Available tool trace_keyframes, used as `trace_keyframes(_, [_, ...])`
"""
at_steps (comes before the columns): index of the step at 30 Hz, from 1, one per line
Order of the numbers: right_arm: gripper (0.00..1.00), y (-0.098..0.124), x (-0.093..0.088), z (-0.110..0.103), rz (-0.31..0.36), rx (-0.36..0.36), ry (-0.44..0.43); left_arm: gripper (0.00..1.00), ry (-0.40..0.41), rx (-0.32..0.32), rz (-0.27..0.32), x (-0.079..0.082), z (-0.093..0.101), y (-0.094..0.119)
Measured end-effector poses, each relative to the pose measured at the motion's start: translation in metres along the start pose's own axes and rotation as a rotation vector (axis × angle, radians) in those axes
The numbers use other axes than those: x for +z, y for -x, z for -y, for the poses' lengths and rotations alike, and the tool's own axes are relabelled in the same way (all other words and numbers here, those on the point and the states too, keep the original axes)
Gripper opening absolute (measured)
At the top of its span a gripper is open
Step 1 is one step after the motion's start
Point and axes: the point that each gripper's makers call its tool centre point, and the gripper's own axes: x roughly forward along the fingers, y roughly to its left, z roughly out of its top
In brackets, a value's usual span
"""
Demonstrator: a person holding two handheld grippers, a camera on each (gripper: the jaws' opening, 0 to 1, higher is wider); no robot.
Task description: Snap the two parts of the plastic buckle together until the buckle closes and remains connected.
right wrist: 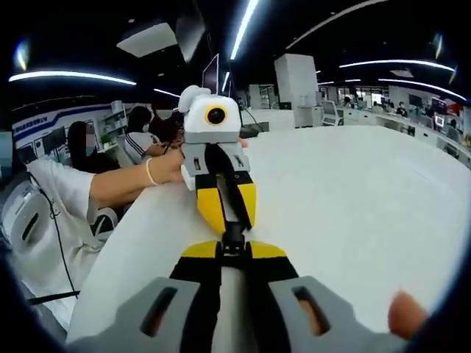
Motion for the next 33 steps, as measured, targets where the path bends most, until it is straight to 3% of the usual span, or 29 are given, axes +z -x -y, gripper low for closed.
trace_keyframes(4, [0.19,0.000,0.000,-0.005,-0.010,-0.008,0.057,0.20,0.014,0.014,0.014,0.001,0.000,0.002])
trace_keyframes(13, [0.22,0.009,-0.005,-0.001,-0.024,-0.061,0.088,0.22,-0.018,0.018,0.009,-0.002,0.000,0.003])
trace_keyframes(20, [0.19,0.010,-0.007,-0.002,-0.028,-0.072,0.110,0.20,-0.037,0.024,0.004,-0.004,0.000,0.004])
trace_keyframes(23, [0.12,0.007,-0.007,-0.008,-0.027,-0.035,0.129,0.11,-0.042,0.016,-0.002,-0.005,-0.001,0.005])
trace_keyframes(30, [0.12,0.007,-0.009,-0.009,-0.031,-0.043,0.115,0.10,-0.056,0.017,-0.006,-0.007,-0.001,0.005])
trace_keyframes(33, [0.11,0.007,-0.009,-0.007,-0.029,-0.061,0.102,0.10,-0.057,0.045,-0.007,-0.007,-0.001,0.005])
